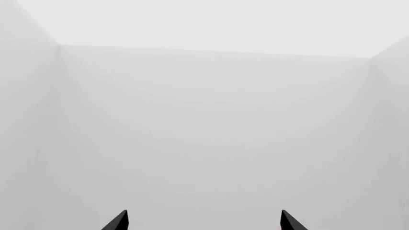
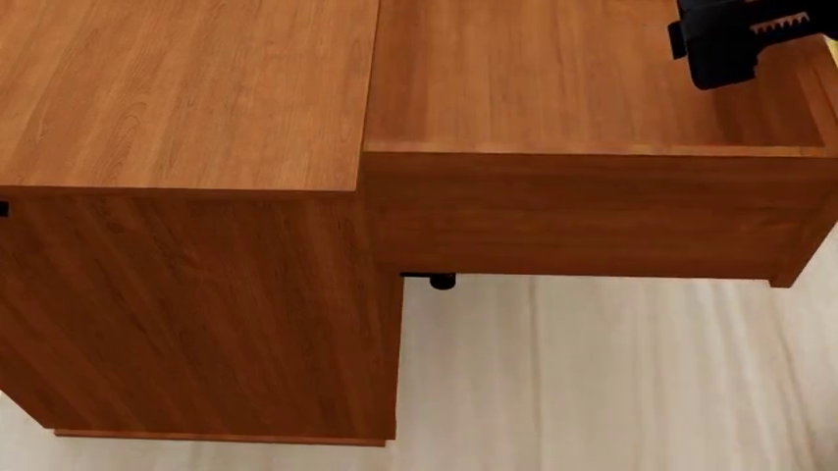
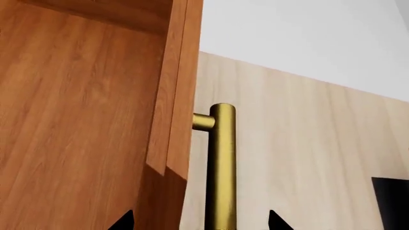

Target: Close the bottom drawer of the cabinet and open the top drawer.

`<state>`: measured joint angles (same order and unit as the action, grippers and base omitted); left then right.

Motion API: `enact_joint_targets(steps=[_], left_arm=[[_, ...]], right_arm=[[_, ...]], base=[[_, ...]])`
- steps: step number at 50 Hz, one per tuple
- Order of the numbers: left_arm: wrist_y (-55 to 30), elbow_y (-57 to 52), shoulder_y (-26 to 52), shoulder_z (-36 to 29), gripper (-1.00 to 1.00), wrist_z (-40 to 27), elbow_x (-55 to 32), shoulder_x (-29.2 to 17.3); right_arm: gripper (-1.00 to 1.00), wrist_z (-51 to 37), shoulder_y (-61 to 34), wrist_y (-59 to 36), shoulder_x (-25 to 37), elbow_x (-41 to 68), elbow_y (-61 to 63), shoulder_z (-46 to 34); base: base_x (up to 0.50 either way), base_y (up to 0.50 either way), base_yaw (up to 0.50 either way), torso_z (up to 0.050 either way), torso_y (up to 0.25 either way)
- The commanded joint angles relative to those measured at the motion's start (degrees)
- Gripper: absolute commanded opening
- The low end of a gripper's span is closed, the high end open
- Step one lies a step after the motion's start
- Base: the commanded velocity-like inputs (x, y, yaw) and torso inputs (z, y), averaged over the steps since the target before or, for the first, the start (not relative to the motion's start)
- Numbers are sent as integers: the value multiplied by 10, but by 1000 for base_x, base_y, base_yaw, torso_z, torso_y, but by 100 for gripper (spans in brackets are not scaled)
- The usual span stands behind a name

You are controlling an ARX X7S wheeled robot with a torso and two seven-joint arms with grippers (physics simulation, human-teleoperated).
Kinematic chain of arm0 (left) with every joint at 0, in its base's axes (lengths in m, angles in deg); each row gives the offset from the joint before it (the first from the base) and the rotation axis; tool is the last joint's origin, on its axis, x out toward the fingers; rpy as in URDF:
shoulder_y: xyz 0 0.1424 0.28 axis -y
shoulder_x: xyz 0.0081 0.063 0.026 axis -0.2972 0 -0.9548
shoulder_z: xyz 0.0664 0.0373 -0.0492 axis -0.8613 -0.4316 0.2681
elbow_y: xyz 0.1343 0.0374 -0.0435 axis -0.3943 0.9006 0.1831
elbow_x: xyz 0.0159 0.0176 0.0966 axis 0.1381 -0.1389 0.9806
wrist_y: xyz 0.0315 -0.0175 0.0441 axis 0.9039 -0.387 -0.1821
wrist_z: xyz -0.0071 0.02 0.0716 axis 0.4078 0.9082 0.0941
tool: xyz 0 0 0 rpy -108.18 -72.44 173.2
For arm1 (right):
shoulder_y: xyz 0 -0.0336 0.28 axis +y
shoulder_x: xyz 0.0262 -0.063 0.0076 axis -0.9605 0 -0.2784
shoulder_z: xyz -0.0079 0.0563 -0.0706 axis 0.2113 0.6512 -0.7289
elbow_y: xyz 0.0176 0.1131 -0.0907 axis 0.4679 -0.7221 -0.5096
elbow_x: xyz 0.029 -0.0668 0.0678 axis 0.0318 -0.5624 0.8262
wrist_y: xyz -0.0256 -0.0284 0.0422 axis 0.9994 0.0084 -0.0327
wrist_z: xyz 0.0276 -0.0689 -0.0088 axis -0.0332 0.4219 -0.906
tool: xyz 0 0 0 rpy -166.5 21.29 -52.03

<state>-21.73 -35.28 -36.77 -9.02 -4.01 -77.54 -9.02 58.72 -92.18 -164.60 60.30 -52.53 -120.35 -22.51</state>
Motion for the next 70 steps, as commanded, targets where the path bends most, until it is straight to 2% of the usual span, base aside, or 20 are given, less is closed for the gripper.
enact_joint_targets(steps=[1,27,48,53,64,70], left_arm=[[0,-1,1,-2,100,-1,0,-1],[-4,-14,5,10,100,-10,-16,-10],[-19,-33,21,15,100,-24,-35,-17],[-22,-36,24,16,100,-26,-39,-19],[-20,-30,28,12,100,-23,-38,-19],[-17,-29,26,14,100,-23,-40,-20]], right_arm=[[100,-22,-15,5,13,-57,-12,-34],[100,9,-118,68,-56,-64,-136,-73],[100,29,-199,81,-77,-61,-166,-67],[100,27,-206,56,-58,-59,-129,-57],[100,25,-192,-46,8,-51,38,-31],[100,10,-202,-61,28,-29,63,-34]], base=[[0,-2,-4,0,0],[0,-1,-2,0,1],[0,0,0,0,0],[0,0,0,0,0],[0,0,0,0,0],[0,0,0,0,0]])
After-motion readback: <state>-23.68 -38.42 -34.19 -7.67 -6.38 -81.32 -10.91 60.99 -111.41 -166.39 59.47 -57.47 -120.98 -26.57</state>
